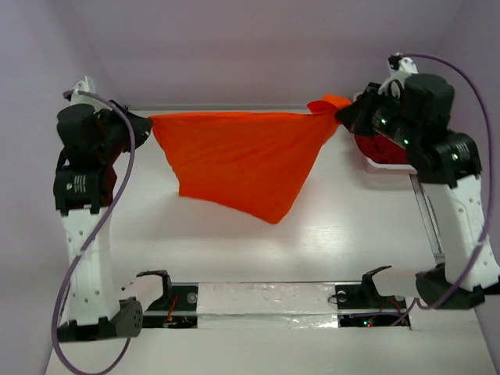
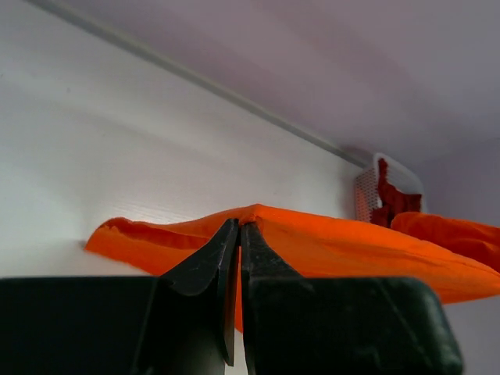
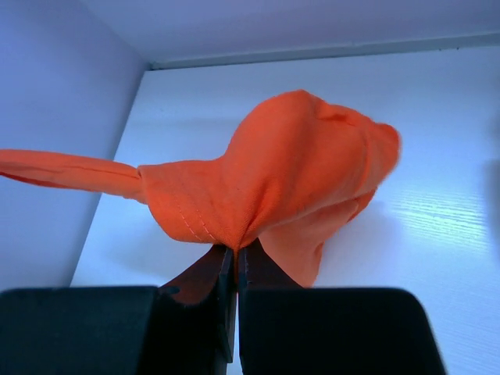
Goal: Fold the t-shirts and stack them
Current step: Flatten the tshirt out
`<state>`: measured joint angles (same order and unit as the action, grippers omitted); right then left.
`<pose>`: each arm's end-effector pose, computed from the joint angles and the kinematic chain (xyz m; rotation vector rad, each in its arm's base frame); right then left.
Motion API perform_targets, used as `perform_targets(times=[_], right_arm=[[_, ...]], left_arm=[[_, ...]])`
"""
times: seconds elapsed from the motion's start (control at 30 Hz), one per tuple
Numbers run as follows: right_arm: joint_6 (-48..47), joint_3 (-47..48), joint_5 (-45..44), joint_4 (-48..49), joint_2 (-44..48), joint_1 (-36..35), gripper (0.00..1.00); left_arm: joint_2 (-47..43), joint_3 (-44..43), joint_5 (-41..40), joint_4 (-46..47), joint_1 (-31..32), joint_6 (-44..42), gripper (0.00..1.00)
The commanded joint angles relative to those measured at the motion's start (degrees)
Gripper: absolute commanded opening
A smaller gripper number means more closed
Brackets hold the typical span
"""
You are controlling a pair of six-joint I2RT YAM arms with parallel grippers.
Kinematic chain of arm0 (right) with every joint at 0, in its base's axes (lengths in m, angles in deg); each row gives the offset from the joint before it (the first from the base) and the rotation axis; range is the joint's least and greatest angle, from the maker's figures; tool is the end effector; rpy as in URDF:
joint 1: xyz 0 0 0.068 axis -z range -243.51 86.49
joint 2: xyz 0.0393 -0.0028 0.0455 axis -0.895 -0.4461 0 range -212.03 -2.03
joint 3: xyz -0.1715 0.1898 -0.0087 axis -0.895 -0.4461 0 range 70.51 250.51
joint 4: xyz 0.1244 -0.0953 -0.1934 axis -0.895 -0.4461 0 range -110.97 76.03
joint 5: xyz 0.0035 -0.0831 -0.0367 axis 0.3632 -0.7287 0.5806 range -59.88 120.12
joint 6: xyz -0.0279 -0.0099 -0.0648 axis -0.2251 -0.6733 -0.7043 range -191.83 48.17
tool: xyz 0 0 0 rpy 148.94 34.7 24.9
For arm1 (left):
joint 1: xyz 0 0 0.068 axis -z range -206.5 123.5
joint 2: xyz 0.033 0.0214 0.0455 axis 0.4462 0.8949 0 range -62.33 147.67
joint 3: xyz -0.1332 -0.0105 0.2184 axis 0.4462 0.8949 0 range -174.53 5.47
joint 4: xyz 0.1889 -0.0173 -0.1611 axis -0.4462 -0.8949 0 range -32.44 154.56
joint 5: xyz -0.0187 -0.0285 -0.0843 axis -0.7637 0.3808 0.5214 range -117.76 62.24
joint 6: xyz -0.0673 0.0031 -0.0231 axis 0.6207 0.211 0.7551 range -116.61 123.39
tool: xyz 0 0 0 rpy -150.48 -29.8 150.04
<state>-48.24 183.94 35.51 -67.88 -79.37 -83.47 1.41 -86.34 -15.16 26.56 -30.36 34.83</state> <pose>0.2272 0.0884 0.4984 -0.0052 1.9262 0.6047 0.2166 0.0018 0.4739 -0.3788 1.7303 -0.5423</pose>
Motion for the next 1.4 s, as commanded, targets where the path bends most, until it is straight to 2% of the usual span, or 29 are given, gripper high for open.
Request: perform_targets(times=[0.0, 0.17, 0.27, 0.5, 0.63, 0.7, 0.83, 1.0, 1.23, 1.37], right_arm=[[-0.4, -6.1, 1.8, 7.1, 8.1, -0.5, 0.0], [0.0, -17.2, 4.1, 12.1, 24.5, -0.5, 0.0], [0.8, -20.1, 4.6, 13.0, 32.8, -0.5, 0.0], [1.8, -22.5, 11.6, 15.2, 46.6, -0.5, 0.0], [4.1, -22.3, 15.6, 16.8, 50.6, -0.5, 0.0], [5.1, -22.2, 17.3, 17.1, 51.4, -0.5, 0.0], [5.2, -22.3, 18.3, 15.3, 50.6, -0.5, 0.0], [2.7, -25.6, 13.9, 13.9, 47.0, -0.5, 0.0], [0.1, -36.3, 7.0, 19.5, 41.0, -0.5, 0.0], [1.1, -41.7, 6.6, 24.7, 34.5, -0.5, 0.0]], left_arm=[[-7.6, -1.1, 4.8, 4.2, -0.2, -2.2, 0.0], [-18.7, 2.9, 10.5, 8.6, -0.2, -1.8, 0.0], [-23.9, 2.9, 12.5, 9.9, -0.2, -1.3, 0.0], [-31.1, -0.6, 13.4, 11.7, -0.2, 0.6, 0.0], [-32.8, -6.5, 12.2, 10.6, -0.2, 1.5, 0.0], [-33.8, -7.9, 11.7, 10.5, 0.3, 2.1, 0.0], [-34.9, -5.3, 9.9, 10.7, 0.3, 1.7, 0.0], [-34.7, 0.9, 8.0, 13.3, 0.3, 0.9, 0.0], [-30.8, 15.3, 2.5, 17.6, 0.3, -1.5, 0.0], [-26.1, 22.3, -1.2, 20.5, 0.3, -1.7, 0.0]])
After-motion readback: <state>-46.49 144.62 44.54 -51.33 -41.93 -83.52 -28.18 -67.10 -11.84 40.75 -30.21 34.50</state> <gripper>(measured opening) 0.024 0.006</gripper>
